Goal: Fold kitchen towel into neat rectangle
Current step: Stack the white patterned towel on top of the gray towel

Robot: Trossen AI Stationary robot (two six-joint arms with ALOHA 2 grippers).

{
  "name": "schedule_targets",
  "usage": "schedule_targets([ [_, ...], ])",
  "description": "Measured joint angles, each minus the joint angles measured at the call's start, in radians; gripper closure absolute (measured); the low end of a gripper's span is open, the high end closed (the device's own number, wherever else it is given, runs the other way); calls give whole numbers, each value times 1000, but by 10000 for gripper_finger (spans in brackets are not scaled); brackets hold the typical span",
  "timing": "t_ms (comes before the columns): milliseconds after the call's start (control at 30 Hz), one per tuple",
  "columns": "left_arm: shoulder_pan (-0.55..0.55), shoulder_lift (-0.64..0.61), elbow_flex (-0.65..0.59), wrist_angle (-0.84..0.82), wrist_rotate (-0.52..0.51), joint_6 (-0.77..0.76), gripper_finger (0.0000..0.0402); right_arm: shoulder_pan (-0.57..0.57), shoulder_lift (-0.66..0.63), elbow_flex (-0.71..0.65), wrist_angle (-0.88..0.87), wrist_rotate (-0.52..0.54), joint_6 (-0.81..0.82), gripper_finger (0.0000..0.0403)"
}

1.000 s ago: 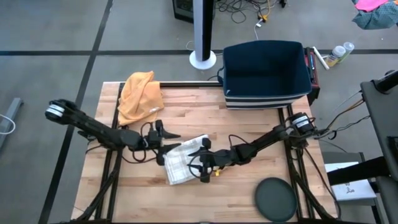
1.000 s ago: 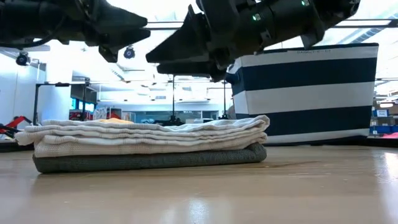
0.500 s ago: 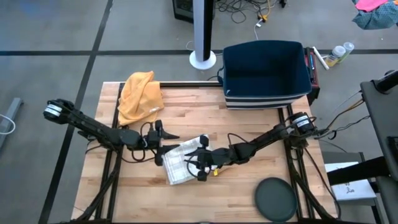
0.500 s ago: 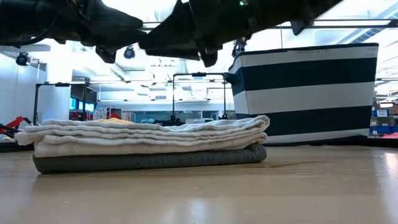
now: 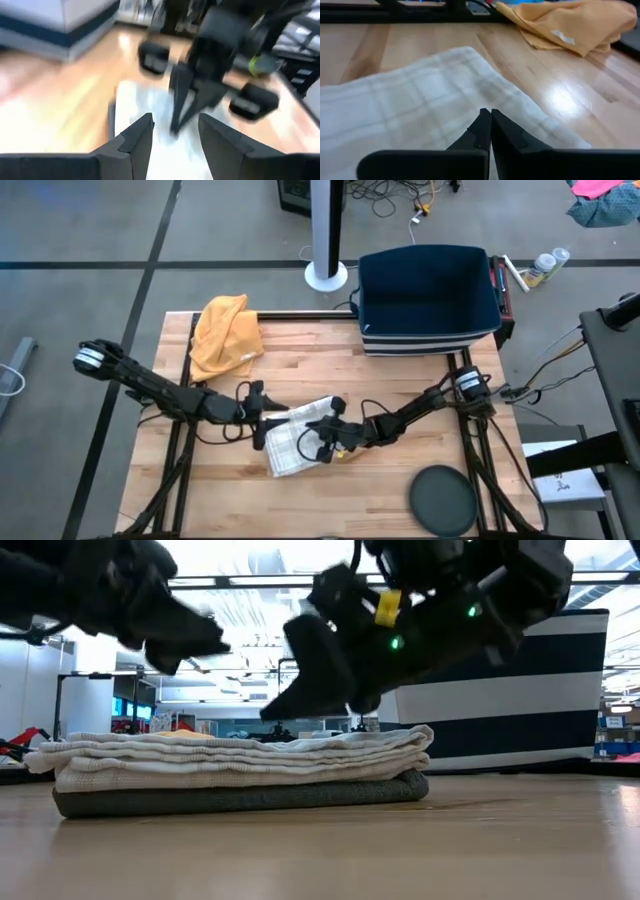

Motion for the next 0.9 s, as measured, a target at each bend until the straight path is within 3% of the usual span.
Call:
schedule_targets([
  [167,-4,83,-2,-96,16,-188,249,-13,-1,3,30,0,64,402],
  [467,-4,177,-2,-164,39,-308,249,-29,87,99,31,-28,50,400],
  [633,-12,124,-2,-175,96,-331,249,-22,139,175,30,-171,22,400],
  [733,-48,86,-2,-193,201,-390,249,9,136,196,31,-195,-39,400],
  [833,-130,51,-2,-196,298,-517,249,36,131,211,25,-199,-60,400],
  [900,-214,27,-2,-195,303,-628,249,47,131,218,25,-205,-50,400],
])
